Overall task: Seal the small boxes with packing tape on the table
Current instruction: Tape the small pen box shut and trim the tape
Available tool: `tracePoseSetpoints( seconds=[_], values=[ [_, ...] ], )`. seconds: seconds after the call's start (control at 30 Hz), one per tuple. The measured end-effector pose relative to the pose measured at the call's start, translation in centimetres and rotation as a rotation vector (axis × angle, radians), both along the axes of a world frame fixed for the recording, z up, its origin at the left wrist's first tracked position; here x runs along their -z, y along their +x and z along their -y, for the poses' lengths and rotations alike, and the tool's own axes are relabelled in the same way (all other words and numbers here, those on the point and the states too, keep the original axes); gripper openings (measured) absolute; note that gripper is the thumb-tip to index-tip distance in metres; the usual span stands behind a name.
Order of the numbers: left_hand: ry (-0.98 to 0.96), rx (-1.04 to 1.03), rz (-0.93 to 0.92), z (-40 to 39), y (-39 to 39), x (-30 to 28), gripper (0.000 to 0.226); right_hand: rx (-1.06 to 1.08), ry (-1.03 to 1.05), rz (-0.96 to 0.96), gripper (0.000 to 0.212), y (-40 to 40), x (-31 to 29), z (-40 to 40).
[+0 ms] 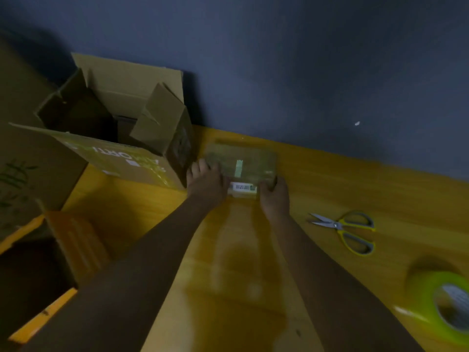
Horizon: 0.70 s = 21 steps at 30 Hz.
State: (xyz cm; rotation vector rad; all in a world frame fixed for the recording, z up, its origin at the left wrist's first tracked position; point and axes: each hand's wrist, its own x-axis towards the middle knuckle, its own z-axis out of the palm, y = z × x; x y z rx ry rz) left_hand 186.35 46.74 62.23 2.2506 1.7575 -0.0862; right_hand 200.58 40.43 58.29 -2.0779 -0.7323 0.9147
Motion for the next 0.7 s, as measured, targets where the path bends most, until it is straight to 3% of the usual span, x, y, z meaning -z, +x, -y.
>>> tracePoseSetpoints(
  seconds=[0.07, 0.23, 0.47, 0.57, 0.7],
  values=[
    [-0.036, -0.042, 0.057, 2.5, -1.3, 0.4, 0.045, -0.049, -0.049, 0.017, 0.043, -0.4, 0.5, 3.5],
    [-0.265, 0.012, 0.213, 9.9, -4.3, -0.8, 0.066, -0.031, -0.069, 0.05, 0.037, -2.9, 0.0, 12.9],
    [-0.288, 0.056, 0.031, 15.9, -5.1, -2.1, 0.069, 0.089, -0.081, -0.073, 0.039, -4.7, -3.3, 21.9],
    [-0.265, 0.194, 0.021, 16.9, -2.9, -3.1, 0.063, 0.189, 0.007, 0.056, 0.035, -2.8, -4.6, 25.7],
    [-0.277, 0.42, 0.189, 19.6, 2.9, -4.6, 0.056, 0.268, 0.039, 0.32, 0.034, 2.3, -7.0, 30.5]
  ],
)
